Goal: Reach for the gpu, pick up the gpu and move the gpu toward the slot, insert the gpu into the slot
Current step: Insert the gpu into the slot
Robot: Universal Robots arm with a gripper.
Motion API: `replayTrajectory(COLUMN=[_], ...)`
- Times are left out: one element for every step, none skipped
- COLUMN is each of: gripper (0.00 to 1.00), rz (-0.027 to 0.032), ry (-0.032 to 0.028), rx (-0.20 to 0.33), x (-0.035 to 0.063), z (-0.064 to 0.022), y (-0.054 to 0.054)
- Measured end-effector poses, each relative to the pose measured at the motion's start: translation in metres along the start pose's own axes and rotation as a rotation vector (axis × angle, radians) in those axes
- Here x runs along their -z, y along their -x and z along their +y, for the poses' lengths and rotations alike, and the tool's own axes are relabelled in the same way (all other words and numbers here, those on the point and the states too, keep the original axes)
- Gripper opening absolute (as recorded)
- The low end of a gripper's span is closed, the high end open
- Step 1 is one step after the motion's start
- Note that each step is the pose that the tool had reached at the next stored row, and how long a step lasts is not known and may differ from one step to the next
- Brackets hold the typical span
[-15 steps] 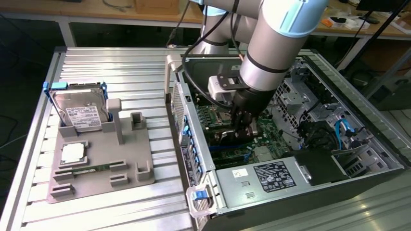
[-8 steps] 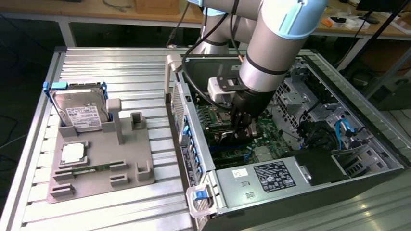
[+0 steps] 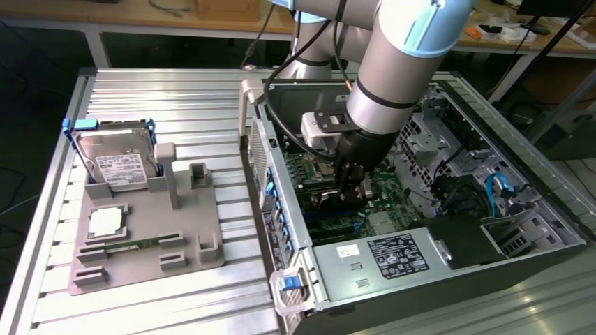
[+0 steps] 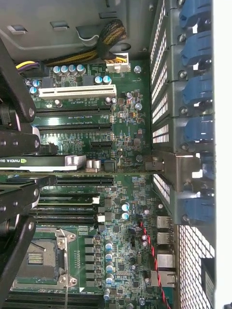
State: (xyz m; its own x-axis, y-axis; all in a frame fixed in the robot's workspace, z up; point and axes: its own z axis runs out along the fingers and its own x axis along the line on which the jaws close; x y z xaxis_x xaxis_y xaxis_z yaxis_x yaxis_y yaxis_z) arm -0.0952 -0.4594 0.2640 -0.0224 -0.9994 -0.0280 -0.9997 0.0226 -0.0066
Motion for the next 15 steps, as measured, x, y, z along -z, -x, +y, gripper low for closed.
replayTrajectory(gripper=[0.27,0.27,0.27,0.27,0.27,0.27,0.27,0.27,0.27,0.27,0.27,0.27,0.27,0.27,0.27], rz=[-0.0001,-0.0001,-0.0005,-0.0008,-0.0009,-0.0008,-0.0005,-0.0002,-0.0002,-0.0002,-0.0003,-0.0004,-0.0004,-0.0003,-0.0001], ry=[0.0,-0.0001,-0.0002,-0.0003,-0.0004,-0.0003,-0.0002,-0.0001,-0.0001,-0.0001,-0.0001,-0.0002,-0.0002,-0.0002,-0.0001], rx=[0.0,0.0,0.0,0.0,0.0,0.0,0.0,0.0,0.0,0.0,0.0,0.0,0.0,0.0,0.0], x=[0.0,0.0003,0.0008,0.0012,0.0014,0.0017,0.0018,0.0023,0.0026,0.0032,0.0035,0.0035,0.0035,0.0035,0.0036], z=[0.0,0.0,0.0,0.0,0.0,0.0,0.0,0.0,0.0,0.0,0.0,0.0,0.0,0.0,0.0], y=[0.0,0.0,0.0001,0.0001,0.0001,0.0001,0.0001,0.0001,0.0001,0.0001,0.0002,0.0001,0.0002,0.0001,0.0001])
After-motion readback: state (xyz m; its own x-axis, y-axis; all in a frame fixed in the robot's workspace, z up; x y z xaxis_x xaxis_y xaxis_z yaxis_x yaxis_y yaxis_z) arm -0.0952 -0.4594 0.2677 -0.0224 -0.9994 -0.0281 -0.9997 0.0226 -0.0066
